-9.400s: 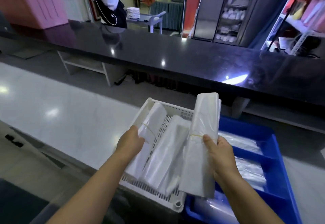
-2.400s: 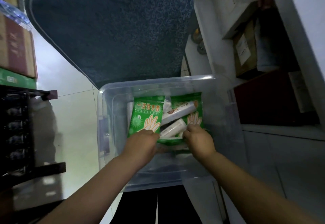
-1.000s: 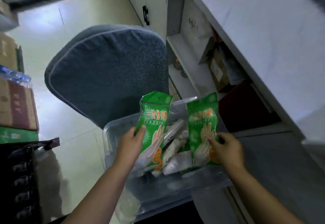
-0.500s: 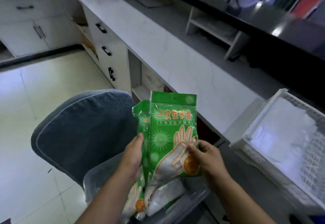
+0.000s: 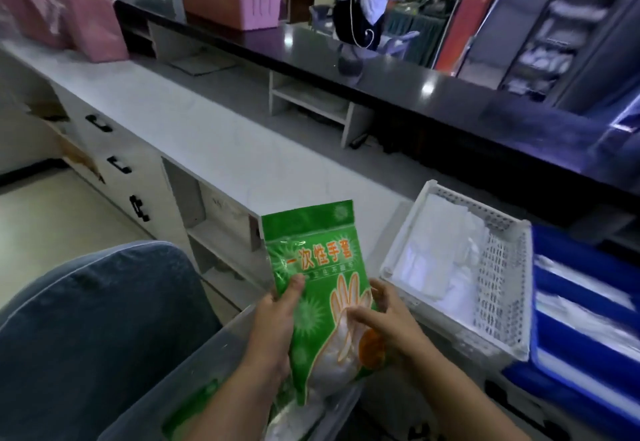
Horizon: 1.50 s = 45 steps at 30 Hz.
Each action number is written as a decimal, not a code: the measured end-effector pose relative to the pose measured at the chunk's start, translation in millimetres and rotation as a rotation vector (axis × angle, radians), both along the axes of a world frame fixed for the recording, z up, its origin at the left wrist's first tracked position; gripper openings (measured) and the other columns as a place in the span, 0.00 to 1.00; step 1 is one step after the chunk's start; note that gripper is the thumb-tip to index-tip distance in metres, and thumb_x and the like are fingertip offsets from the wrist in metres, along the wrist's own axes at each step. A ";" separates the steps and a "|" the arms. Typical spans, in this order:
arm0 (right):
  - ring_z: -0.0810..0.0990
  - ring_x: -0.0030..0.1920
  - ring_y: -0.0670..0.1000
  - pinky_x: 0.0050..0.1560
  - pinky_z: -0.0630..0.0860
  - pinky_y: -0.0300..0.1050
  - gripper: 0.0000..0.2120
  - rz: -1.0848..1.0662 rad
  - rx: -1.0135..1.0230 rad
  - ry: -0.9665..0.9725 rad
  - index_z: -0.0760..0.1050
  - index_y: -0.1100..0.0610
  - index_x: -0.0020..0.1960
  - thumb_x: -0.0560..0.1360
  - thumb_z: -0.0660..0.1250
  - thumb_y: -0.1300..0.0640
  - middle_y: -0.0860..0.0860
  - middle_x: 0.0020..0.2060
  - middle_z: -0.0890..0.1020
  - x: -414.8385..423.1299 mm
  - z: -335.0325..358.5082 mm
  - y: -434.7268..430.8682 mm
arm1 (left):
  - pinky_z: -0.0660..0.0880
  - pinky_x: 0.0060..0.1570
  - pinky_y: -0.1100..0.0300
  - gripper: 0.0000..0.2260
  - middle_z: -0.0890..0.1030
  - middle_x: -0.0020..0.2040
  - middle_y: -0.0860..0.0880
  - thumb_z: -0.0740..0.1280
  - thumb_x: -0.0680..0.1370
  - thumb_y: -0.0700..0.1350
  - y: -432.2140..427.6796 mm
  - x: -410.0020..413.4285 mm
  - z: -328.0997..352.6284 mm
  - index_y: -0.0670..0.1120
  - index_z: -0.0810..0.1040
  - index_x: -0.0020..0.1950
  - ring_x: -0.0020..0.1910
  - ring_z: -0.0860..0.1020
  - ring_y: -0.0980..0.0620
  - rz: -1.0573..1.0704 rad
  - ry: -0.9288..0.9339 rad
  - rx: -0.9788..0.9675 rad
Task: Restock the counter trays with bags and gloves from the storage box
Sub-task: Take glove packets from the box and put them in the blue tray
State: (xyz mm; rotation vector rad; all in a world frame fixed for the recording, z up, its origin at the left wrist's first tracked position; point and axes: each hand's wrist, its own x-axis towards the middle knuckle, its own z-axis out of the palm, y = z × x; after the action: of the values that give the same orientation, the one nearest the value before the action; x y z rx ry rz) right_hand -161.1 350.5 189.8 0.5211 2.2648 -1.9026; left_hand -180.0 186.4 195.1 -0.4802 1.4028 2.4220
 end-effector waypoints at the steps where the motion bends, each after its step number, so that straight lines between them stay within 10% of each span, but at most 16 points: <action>1: 0.79 0.54 0.50 0.55 0.76 0.41 0.37 0.009 -0.034 -0.005 0.68 0.59 0.64 0.59 0.76 0.51 0.54 0.56 0.79 0.5 4.9 9.0 | 0.78 0.50 0.44 0.14 0.84 0.46 0.37 0.69 0.71 0.48 10.3 0.3 4.6 0.38 0.81 0.49 0.45 0.83 0.37 -0.013 0.015 0.003; 6: 0.81 0.32 0.39 0.33 0.74 0.31 0.07 -0.031 -0.046 0.085 0.77 0.55 0.42 0.68 0.75 0.59 0.45 0.28 0.84 16.2 25.1 59.9 | 0.81 0.44 0.45 0.15 0.85 0.44 0.37 0.69 0.71 0.46 71.6 -0.8 29.6 0.36 0.80 0.50 0.42 0.83 0.38 -0.074 0.084 0.004; 20: 0.84 0.40 0.48 0.45 0.80 0.42 0.09 -0.144 -0.115 0.104 0.76 0.55 0.48 0.70 0.72 0.61 0.53 0.43 0.84 91.4 83.1 284.6 | 0.80 0.41 0.46 0.10 0.82 0.39 0.40 0.62 0.79 0.47 309.3 1.9 89.2 0.43 0.76 0.44 0.36 0.82 0.43 -0.116 0.189 -0.058; 28: 0.83 0.33 0.43 0.33 0.77 0.33 0.07 -0.283 0.023 0.138 0.78 0.55 0.43 0.69 0.73 0.63 0.50 0.37 0.84 130.5 94.8 401.6 | 0.78 0.39 0.53 0.10 0.82 0.39 0.44 0.60 0.80 0.45 426.2 18.4 85.9 0.44 0.77 0.44 0.37 0.80 0.47 -0.208 0.242 -0.082; 35: 0.83 0.31 0.44 0.29 0.76 0.34 0.05 -0.625 0.136 0.159 0.78 0.57 0.45 0.70 0.72 0.61 0.51 0.36 0.84 174.5 97.8 480.9 | 0.75 0.45 0.54 0.22 0.75 0.60 0.41 0.66 0.76 0.39 488.5 -5.1 46.6 0.41 0.64 0.68 0.46 0.76 0.48 -0.525 0.479 -0.603; 45: 0.82 0.29 0.41 0.29 0.75 0.31 0.06 -0.868 0.327 0.087 0.78 0.56 0.39 0.68 0.74 0.63 0.50 0.34 0.84 214.6 90.2 520.5 | 0.68 0.63 0.55 0.24 0.68 0.72 0.48 0.61 0.77 0.49 582.7 -57.5 -0.5 0.50 0.62 0.73 0.68 0.68 0.47 -1.348 1.045 -1.493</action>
State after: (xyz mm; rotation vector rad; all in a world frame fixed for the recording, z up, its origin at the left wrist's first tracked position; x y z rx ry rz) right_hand 53.4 871.0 280.0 1.7260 2.6707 -1.8335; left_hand -237.5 769.2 194.6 1.2612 2.3933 0.1517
